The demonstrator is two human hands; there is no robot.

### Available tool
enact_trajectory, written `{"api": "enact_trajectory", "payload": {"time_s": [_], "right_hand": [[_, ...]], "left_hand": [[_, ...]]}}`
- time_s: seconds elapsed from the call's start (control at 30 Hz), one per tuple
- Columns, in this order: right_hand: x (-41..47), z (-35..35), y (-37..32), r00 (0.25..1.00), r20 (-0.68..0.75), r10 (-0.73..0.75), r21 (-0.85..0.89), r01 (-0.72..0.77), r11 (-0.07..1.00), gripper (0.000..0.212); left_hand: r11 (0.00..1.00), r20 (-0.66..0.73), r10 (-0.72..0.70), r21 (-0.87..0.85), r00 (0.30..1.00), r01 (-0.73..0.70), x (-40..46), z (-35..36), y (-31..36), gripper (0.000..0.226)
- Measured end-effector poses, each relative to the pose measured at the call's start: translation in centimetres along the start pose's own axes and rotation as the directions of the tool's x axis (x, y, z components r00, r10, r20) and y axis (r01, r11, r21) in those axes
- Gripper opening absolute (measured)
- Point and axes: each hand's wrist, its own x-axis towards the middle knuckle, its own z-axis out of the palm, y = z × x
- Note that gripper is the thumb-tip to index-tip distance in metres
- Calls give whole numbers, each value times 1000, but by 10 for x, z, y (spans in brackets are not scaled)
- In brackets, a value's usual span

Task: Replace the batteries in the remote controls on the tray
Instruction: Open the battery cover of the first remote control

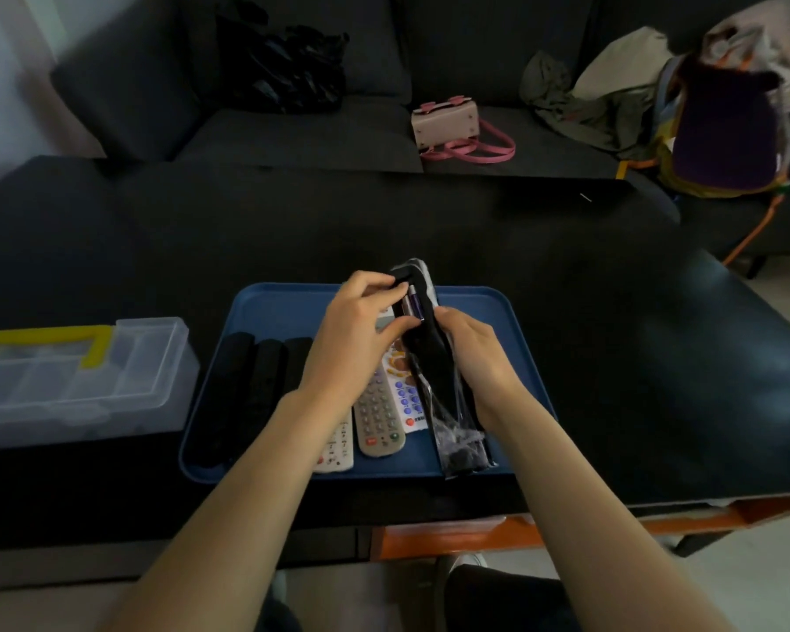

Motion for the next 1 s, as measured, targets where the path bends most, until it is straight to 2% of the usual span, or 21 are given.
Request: {"api": "enact_trajectory", "payload": {"time_s": [0.2, 0.4, 0.53, 0.8, 1.0], "right_hand": [[-1, 10, 1, 999, -2, -54, -63, 54, 997, 35], [-5, 15, -2, 996, 35, -77, -109, 80, 991, 32], [-7, 17, -1, 995, 28, -91, -151, 94, 984, 31], [-4, 20, 4, 995, -22, -96, -272, 87, 958, 29], [-6, 20, -1, 993, -15, -116, -242, 109, 964, 29]], "left_hand": [[999, -20, 35, 14, 999, -34, 3, -7, -6, 40], [975, 44, -128, -179, 991, 134, 9, -16, -11, 34], [931, 110, -187, -298, 976, 212, 11, -18, -13, 29], [886, 200, -244, -353, 949, 302, 13, -18, -18, 32], [844, 219, -276, -411, 936, 345, 13, -21, -15, 30]]}}
